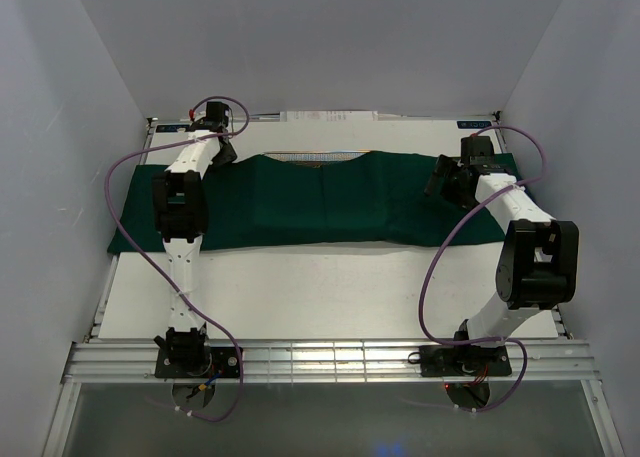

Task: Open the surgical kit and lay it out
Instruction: Open the surgical kit at the center of the board.

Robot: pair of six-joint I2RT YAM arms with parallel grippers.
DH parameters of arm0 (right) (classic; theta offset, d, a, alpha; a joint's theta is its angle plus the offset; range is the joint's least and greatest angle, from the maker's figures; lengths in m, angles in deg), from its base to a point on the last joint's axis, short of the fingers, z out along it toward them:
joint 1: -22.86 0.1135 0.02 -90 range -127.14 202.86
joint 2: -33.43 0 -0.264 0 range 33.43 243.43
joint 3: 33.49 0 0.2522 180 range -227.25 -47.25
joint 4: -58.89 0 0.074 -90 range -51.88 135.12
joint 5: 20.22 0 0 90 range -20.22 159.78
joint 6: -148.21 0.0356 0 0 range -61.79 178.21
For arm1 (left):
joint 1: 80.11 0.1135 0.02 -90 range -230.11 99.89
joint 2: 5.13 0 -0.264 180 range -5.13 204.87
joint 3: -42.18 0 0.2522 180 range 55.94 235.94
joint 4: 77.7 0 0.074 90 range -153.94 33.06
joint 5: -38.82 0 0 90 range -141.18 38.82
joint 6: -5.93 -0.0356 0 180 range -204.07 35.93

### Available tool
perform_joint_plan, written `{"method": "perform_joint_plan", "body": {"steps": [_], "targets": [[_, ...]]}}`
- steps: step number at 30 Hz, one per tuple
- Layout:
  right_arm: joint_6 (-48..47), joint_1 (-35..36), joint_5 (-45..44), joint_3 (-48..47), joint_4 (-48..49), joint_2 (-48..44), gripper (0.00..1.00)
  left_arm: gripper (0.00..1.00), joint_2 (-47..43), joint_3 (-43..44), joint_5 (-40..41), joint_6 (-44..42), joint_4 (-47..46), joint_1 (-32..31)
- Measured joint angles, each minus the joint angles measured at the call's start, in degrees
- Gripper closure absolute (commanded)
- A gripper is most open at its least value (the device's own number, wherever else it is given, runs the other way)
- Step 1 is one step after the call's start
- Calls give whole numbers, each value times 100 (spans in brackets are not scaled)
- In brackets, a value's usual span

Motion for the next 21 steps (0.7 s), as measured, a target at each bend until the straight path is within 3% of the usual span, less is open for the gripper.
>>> {"method": "perform_joint_plan", "body": {"steps": [13, 14, 21], "targets": [[0, 0, 0, 0, 2, 0, 0, 70, 0, 0, -24, -31, -4, 2], [0, 0, 0, 0, 2, 0, 0, 77, 0, 0, -26, -26, -4, 2], [0, 2, 0, 0, 0, 0, 0, 99, 0, 0, -55, -44, -4, 2]]}}
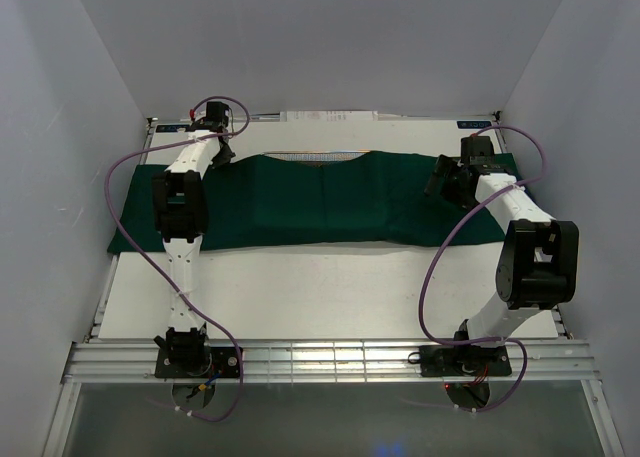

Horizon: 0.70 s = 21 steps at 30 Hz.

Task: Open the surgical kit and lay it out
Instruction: Open the surgical kit at the center of the board.

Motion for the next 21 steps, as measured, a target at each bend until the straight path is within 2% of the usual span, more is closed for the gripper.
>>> {"method": "perform_joint_plan", "body": {"steps": [8, 15, 21], "targets": [[17, 0, -70, -258, -33, 50, 0, 100, -4, 0, -28, -24, 0, 0], [297, 39, -461, -1152, -87, 501, 0, 100, -55, -46, -81, -24, 0, 0], [669, 109, -592, -2245, -245, 1276, 0, 100, -105, -74, -103, -17, 0, 0]]}}
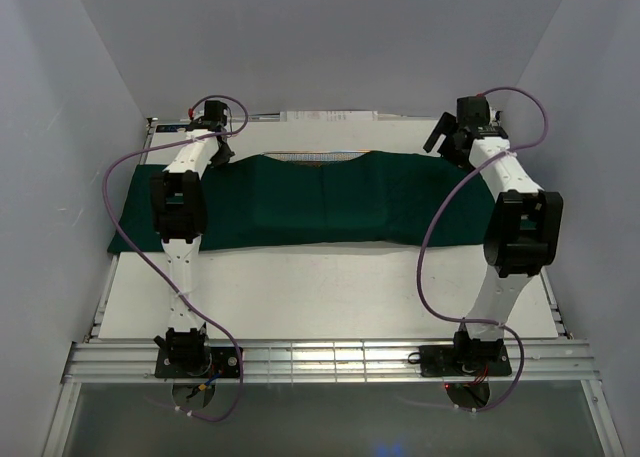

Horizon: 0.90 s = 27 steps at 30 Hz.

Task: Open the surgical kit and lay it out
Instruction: Open the surgical kit at the center of the board.

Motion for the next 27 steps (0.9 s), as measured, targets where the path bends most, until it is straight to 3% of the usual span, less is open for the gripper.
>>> {"method": "perform_joint_plan", "body": {"steps": [5, 14, 27], "targets": [[260, 155, -254, -1102, -275, 927, 5, 100, -22, 0, -4, 2, 0, 0], [518, 271, -472, -2157, -660, 2162, 7, 100, -70, -85, -4, 20, -22, 0], [474, 442, -529, -2658, -702, 2732, 7, 100, -116, -192, -13, 42, -63, 0]]}}
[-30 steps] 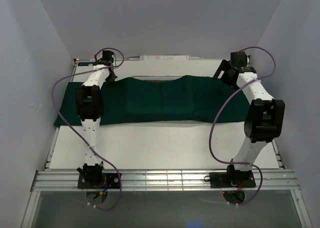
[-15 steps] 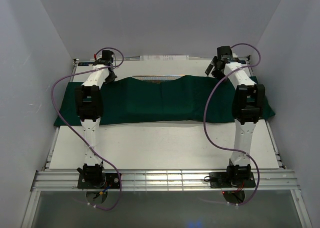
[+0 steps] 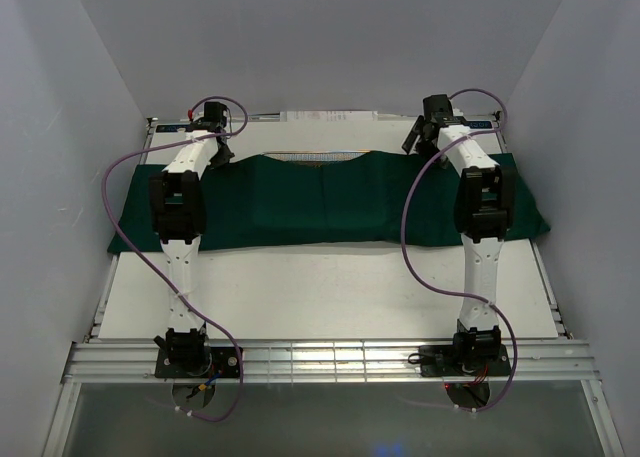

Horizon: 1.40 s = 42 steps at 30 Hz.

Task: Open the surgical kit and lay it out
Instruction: Open the surgical kit at the center of the board.

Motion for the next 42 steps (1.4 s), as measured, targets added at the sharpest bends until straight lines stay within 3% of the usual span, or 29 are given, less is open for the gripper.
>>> {"method": "perform_joint_plan", "body": {"steps": [10, 16, 23, 42], "targets": [[-118, 59, -59, -153, 28, 223, 10, 100, -4, -28, -11, 2, -35, 0], [-221, 61, -254, -155, 11, 223, 25, 100, -11, -74, 9, -2, -61, 0], [-411, 79, -330, -155, 0, 221, 34, 100, -11, -83, 55, -7, -61, 0], [-605, 85, -212, -22, -297, -326, 35, 100, -107, -151, 127, -46, -61, 4]]}}
